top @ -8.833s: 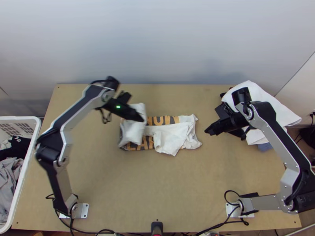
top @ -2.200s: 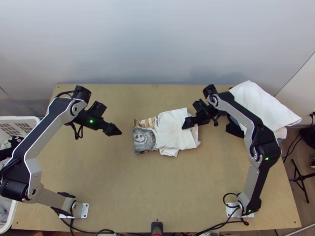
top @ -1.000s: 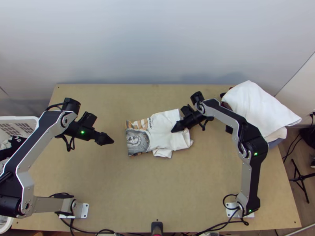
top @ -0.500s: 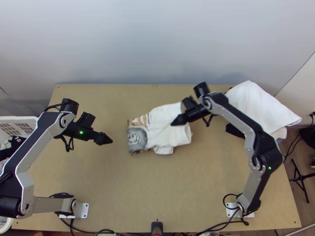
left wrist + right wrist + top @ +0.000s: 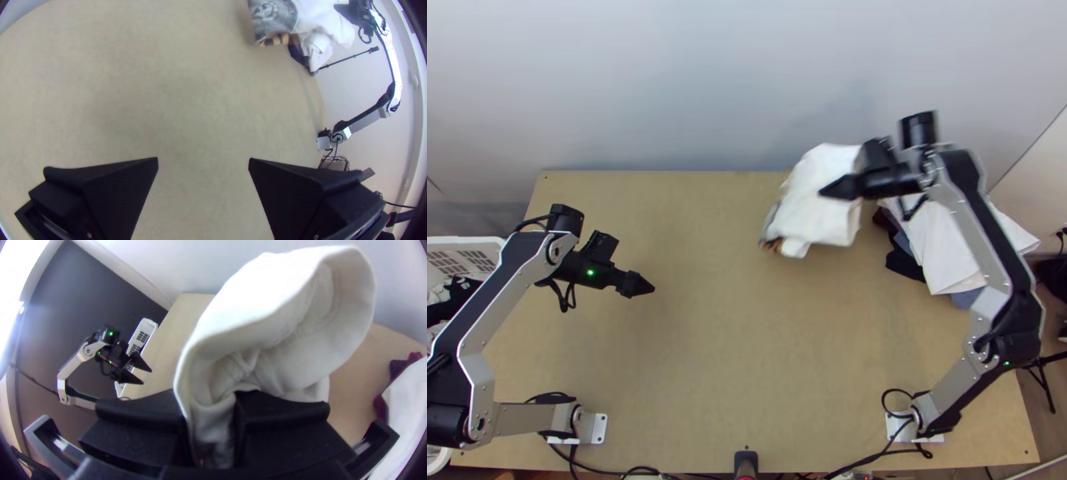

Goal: Fold the t-shirt

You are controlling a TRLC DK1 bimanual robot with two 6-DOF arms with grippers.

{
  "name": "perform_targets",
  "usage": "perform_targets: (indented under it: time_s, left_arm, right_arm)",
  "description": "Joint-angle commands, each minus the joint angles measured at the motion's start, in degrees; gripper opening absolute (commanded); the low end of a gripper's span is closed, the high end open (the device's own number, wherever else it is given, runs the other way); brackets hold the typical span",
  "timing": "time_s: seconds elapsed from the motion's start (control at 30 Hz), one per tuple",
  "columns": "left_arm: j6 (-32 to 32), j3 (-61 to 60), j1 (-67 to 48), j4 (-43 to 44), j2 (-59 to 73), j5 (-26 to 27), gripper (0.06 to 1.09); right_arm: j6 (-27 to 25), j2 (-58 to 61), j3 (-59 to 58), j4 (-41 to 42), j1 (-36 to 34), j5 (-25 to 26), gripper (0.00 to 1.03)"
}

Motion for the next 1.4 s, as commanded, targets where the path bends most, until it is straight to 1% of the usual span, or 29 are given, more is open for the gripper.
perform_targets:
  time_s: [0.0, 0.1, 0.23, 0.57, 0.77, 1.03, 1.37]
  left_arm:
    - [-0.3, -1.3, 0.1, 0.9, -1.0, 0.0, 1.05]
    - [-0.2, -1.3, -0.1, 0.9, -1.4, 0.0, 1.05]
    - [-0.3, -1.9, -0.1, 0.9, -1.7, 0.1, 1.05]
    - [-0.3, -4.1, -0.7, 1.9, -3.5, 0.1, 1.05]
    - [-0.2, -5.3, -0.9, 2.2, -3.9, 0.1, 1.05]
    - [-0.3, -5.4, -1.6, 2.6, -3.9, 0.1, 1.05]
    - [0.3, -6.3, -1.5, 3.5, -3.4, 0.0, 1.05]
  right_arm:
    - [1.6, -2.0, 7.4, -2.7, -9.1, 1.0, 0.03]
    - [1.6, -1.5, 10.7, -3.7, -12.7, 1.0, 0.03]
    - [1.4, -1.3, 13.6, -3.8, -17.2, 3.3, 0.03]
    - [1.1, -2.2, 14.0, -5.2, -28.0, 3.2, 0.03]
    - [-0.1, -2.3, 14.0, -5.7, -32.7, 3.2, 0.03]
    - [-3.9, -3.1, 8.6, -6.8, -36.8, 3.1, 0.03]
    - [-9.2, -2.3, -2.8, -6.8, -43.6, 3.1, 0.03]
